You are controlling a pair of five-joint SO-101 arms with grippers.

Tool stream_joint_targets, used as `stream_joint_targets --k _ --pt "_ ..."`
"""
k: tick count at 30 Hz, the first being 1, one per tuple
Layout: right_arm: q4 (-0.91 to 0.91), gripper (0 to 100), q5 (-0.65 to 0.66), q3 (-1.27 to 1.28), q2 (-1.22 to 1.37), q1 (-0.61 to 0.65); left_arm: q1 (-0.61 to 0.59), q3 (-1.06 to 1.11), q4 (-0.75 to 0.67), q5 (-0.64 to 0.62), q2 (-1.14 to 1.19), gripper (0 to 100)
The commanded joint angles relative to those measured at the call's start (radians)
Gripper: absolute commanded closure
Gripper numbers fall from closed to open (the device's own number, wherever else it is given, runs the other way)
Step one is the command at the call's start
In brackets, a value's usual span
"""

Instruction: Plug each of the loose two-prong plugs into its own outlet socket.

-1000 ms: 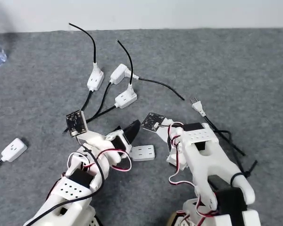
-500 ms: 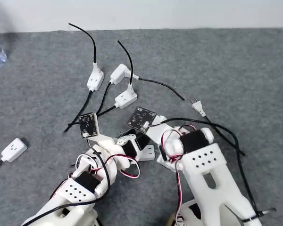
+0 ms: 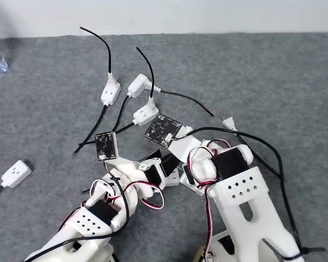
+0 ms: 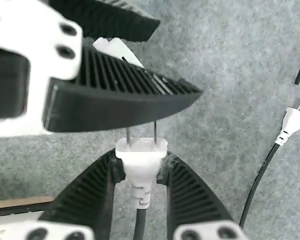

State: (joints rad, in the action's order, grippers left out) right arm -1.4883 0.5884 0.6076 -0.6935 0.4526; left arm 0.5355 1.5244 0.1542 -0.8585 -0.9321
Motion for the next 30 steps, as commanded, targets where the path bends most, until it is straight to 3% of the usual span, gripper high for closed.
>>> stream_joint_targets --k 1,10,30 --pt "-0.022 99.0 -0.017 -0.087 -0.025 0.010 0.008 -0.022 -0.023 0.011 -0.012 77" --pt "-0.097 99.0 -0.083 -0.209 -0.025 0.110 0.006 -0.022 -0.021 0.011 -0.012 77" --pt "-0.104 99.0 -0.081 -0.241 -0.150 0.105 0.006 -0.013 -0.021 0.011 -0.012 77"
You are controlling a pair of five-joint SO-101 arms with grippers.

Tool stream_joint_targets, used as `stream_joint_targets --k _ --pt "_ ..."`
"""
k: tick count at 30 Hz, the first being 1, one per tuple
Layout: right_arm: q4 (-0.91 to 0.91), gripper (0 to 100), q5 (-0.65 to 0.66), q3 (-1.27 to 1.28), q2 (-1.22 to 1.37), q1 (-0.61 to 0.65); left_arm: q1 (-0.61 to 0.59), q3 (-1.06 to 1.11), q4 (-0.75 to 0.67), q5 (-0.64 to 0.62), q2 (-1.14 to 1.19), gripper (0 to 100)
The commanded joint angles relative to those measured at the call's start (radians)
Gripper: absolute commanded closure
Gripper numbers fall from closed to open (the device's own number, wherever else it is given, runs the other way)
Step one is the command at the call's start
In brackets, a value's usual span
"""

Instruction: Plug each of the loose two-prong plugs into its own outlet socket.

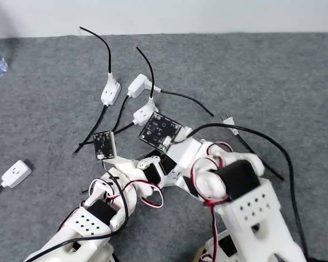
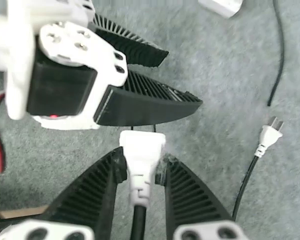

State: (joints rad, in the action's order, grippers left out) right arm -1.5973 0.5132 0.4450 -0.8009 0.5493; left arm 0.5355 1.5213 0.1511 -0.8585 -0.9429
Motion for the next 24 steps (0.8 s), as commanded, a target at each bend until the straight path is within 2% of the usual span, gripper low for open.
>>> stream_joint_targets --k 1,24 --pt "0.004 99.0 -0.006 -0.078 -0.042 0.008 0.006 -0.010 -0.018 0.011 -0.002 77" --pt "0.113 99.0 -0.012 -0.009 -0.053 0.008 0.011 -0.008 -0.018 0.008 -0.002 77"
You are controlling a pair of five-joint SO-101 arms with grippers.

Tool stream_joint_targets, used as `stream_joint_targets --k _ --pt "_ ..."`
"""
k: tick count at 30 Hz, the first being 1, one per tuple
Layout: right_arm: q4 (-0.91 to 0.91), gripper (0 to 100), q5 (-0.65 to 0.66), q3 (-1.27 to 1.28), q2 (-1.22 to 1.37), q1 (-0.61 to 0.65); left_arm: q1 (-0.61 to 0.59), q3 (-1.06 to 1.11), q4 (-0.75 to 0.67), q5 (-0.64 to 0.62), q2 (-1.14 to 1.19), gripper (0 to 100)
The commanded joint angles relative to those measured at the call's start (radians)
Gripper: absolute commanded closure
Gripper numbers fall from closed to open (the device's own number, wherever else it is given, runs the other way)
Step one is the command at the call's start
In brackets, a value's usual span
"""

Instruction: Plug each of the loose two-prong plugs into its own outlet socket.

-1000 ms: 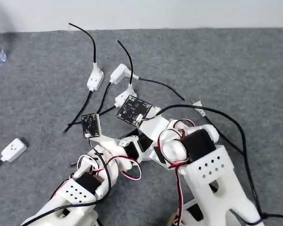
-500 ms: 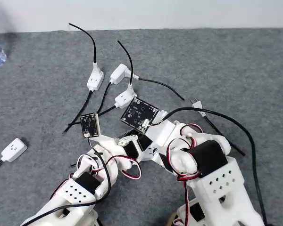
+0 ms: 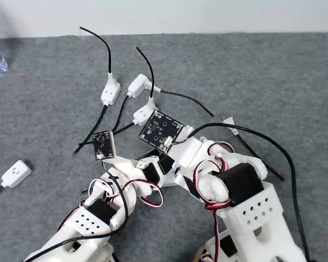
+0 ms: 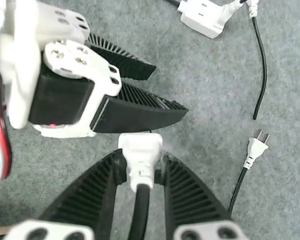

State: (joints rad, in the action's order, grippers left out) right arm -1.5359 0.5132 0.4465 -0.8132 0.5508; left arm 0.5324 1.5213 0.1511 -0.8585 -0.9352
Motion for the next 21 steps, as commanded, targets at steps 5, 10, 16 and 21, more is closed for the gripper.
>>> stream_joint_targets --k 5,10,16,21 --pt "0.042 99.0 -0.011 -0.008 -0.041 0.007 0.015 -0.002 -0.020 0.008 -0.009 77" --pt "0.022 99.0 -0.003 -0.008 -0.041 0.007 0.003 -0.002 -0.021 0.008 -0.011 77" --pt "0.021 99.0 -0.002 0.009 -0.041 0.007 -0.026 -0.004 -0.021 0.008 -0.011 77" --pt "0.021 99.0 0.014 0.012 -0.038 0.005 -0.069 -0.005 -0.025 0.008 -0.011 77"
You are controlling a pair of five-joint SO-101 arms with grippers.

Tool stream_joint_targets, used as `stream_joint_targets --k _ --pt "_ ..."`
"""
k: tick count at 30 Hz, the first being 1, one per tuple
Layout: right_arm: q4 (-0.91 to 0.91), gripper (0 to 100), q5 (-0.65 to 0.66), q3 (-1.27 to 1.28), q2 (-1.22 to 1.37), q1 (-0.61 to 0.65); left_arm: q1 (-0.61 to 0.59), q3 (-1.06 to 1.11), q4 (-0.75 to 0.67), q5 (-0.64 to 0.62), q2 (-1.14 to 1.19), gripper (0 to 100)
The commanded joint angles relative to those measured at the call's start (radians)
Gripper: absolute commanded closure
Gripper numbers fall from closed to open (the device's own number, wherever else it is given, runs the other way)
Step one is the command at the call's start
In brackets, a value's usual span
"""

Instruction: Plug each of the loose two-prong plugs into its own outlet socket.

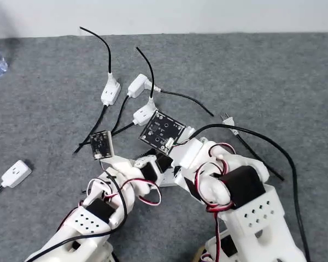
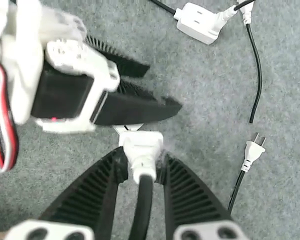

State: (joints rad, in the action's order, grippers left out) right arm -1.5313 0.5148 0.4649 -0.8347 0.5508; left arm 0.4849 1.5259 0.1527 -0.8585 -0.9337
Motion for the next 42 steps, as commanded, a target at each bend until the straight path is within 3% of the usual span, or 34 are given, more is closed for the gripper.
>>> stream_joint_targets --k 1,22,25,30,36,42 --pt "0.016 99.0 0.014 -0.006 -0.016 0.005 -0.020 -0.010 -0.026 0.008 -0.012 77" --pt "-0.024 99.0 0.020 -0.012 -0.021 -0.048 -0.028 -0.010 -0.025 0.008 -0.012 77" --pt "-0.025 99.0 0.031 -0.012 -0.021 -0.048 -0.040 -0.010 -0.023 0.008 -0.012 73" --pt "-0.031 99.0 0.041 -0.012 -0.021 -0.048 -0.155 -0.010 -0.021 0.009 -0.012 64" --pt "-0.084 99.0 0.087 -0.086 0.024 -0.050 -0.385 -0.008 -0.017 0.066 -0.012 64" --pt "-0.193 99.0 0.176 -0.307 0.246 -0.070 -0.632 -0.044 0.239 0.250 -0.012 64"
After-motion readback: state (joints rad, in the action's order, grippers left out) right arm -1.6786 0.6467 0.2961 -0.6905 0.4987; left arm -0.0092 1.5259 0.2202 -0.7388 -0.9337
